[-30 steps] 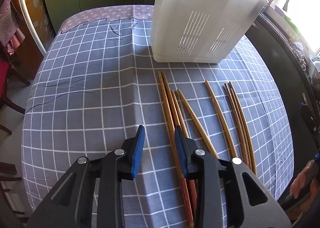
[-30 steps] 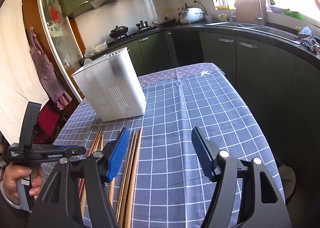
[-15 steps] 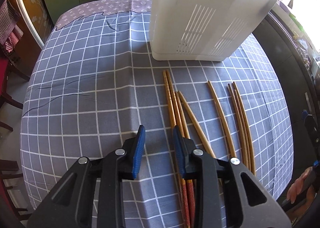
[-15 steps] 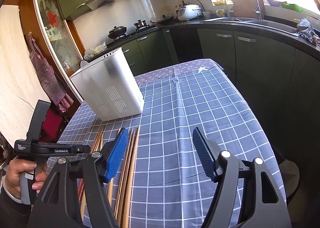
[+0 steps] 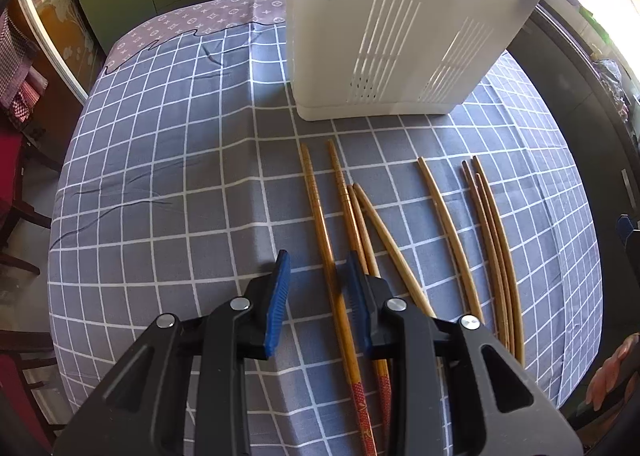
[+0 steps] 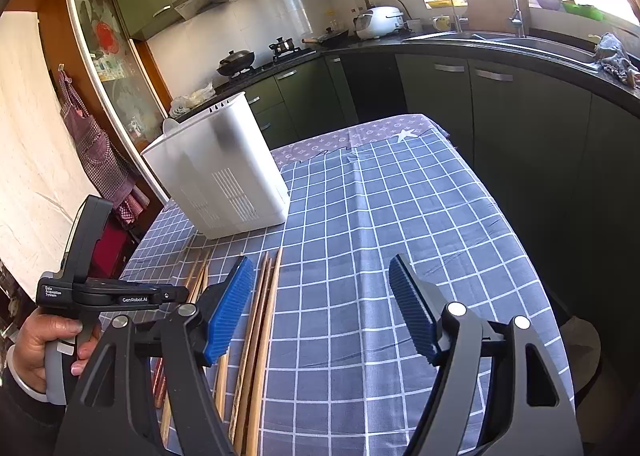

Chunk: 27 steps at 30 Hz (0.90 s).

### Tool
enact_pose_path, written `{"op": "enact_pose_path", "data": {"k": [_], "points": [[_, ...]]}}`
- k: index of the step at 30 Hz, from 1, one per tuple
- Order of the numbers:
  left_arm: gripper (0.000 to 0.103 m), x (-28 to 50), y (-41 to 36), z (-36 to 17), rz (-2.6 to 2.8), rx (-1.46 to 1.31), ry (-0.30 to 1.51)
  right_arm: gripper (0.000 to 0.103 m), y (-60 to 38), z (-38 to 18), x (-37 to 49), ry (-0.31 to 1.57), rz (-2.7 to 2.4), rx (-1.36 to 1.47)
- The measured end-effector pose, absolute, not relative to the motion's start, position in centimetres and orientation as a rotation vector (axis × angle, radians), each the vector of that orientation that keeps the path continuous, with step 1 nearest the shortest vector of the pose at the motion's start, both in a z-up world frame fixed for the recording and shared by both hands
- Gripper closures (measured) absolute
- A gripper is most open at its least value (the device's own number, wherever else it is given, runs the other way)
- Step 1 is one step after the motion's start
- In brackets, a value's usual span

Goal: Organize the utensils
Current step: 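Grasp a red-tipped wooden chopstick with the left gripper and lift it, then grasp a wooden chopstick with the right gripper while the left holds its chopstick upright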

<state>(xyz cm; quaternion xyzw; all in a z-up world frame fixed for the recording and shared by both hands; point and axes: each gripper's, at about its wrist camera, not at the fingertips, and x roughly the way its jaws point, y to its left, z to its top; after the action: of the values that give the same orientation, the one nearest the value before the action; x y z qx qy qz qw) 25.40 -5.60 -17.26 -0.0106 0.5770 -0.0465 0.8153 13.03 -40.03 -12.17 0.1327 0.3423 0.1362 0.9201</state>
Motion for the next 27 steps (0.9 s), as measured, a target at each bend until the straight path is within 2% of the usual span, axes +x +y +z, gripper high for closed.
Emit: {"op": "enact_pose_path", "data": {"k": [4,5,8,15,20,27], "points": [[0.077,25.8,-6.0,-17.3,-0.1,0.011,1.225,0.033,-39.6,-12.2,13.1,0.714,0.281,0.258],[0.091,26.0,-6.4,-17.3,-0.105,0.017,1.221,0.033,-39.6,-12.2,13.0,0.713,0.279,0.255],[0.096,26.2,-6.8,-17.4,-0.119,0.011,1.223,0.033,-40.0,-12.1,13.0,0.711,0.27,0.26],[0.097,24.9,-6.5,-16.1,-0.135,-0.005,1.175,0.032,-40.2,-12.3,12.9,0.725,0.27,0.263],[0.097,23.5,-6.3,-13.5,-0.152,-0.004,1.103,0.027,-39.7,-12.2,12.9,0.733,0.28,0.251],[0.097,20.5,-5.8,-9.9,-0.183,-0.01,0.984,0.027,-38.6,-12.1,12.9,0.745,0.301,0.222]]}}
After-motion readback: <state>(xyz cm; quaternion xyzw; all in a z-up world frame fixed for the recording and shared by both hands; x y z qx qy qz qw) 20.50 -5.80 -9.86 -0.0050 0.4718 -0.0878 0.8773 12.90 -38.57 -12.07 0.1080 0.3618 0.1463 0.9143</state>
